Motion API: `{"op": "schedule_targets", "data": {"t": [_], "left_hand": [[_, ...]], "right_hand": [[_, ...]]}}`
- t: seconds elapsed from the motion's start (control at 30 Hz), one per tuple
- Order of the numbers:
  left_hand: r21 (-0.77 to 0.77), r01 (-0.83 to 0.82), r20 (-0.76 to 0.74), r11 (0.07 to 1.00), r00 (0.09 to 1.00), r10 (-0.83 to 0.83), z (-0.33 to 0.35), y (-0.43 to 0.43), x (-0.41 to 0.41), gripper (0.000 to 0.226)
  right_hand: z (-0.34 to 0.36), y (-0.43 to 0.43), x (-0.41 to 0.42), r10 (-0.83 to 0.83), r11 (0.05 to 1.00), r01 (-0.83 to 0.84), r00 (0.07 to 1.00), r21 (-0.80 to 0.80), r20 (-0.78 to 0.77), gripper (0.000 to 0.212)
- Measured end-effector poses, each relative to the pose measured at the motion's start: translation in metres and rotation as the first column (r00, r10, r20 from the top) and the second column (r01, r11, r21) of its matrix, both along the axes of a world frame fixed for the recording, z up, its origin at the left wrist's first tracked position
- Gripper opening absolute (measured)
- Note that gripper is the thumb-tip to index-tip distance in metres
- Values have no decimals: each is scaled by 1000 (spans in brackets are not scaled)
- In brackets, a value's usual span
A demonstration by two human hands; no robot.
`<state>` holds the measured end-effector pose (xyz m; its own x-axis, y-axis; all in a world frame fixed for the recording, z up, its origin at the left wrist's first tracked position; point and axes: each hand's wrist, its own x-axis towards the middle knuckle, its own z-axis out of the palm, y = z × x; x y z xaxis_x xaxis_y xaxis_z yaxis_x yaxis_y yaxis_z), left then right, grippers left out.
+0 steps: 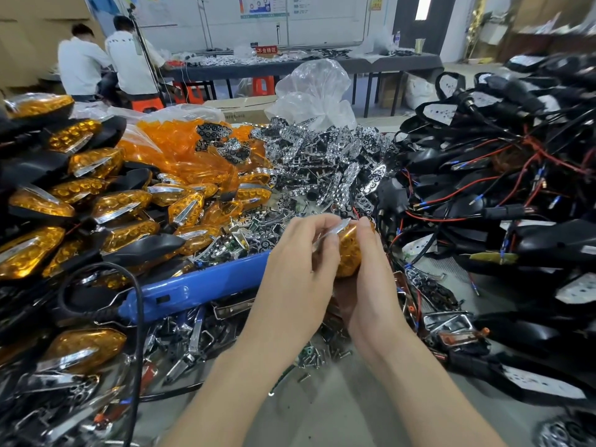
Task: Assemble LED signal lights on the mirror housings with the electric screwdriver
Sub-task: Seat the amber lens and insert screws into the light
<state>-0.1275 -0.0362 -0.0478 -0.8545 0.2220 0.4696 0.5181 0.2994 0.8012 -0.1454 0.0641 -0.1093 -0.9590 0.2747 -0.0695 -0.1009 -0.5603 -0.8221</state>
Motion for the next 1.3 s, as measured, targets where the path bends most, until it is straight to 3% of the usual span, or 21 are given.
{"op": "schedule_targets", "data": {"t": [0.07,0.2,0.33,0.43,0.57,0.73,0.83,0.93,1.07,1.2,1.3], "left_hand": [[13,-22,-11,1000,1000,22,-4,-1,-5,34],[-9,-89,0,996,996,89,-17,-6,-25,19],[-223,-138,31,965,988,149,-21,-7,-62,23],[-422,-100,64,901,988,140,-20,3,-89,26],[-558,-93,71,824,985,159,-21,14,-110,28],[-745,-182,-57,641,976,210,-19,18,-119,35],[-768,-219,-170,601,976,139,-18,21,-116,32],[-822,-125,-163,555,987,-19,-20,27,-110,35],[-886,-116,-170,449,982,-81,-25,34,-108,29],[-838,-133,-207,530,975,-83,-27,29,-105,20],[-721,-80,-164,688,985,-58,-22,21,-99,17]], "right_hand": [[2,3,-1,-23,998,26,999,-54,48,43],[9,20,-3,-108,985,112,994,-133,32,19],[16,40,-2,-151,967,151,988,-206,20,7],[16,48,0,-174,965,173,985,-198,9,6],[13,51,1,-180,967,181,983,-180,26,11],[13,52,0,-145,968,151,989,-202,40,16],[13,52,-1,-142,960,149,989,-237,48,15],[13,51,-1,-144,950,153,988,-272,51,12],[13,52,0,-166,934,170,985,-316,39,13],[13,54,2,-171,934,169,985,-316,22,15],[13,53,2,-167,940,167,986,-299,26,16]]}}
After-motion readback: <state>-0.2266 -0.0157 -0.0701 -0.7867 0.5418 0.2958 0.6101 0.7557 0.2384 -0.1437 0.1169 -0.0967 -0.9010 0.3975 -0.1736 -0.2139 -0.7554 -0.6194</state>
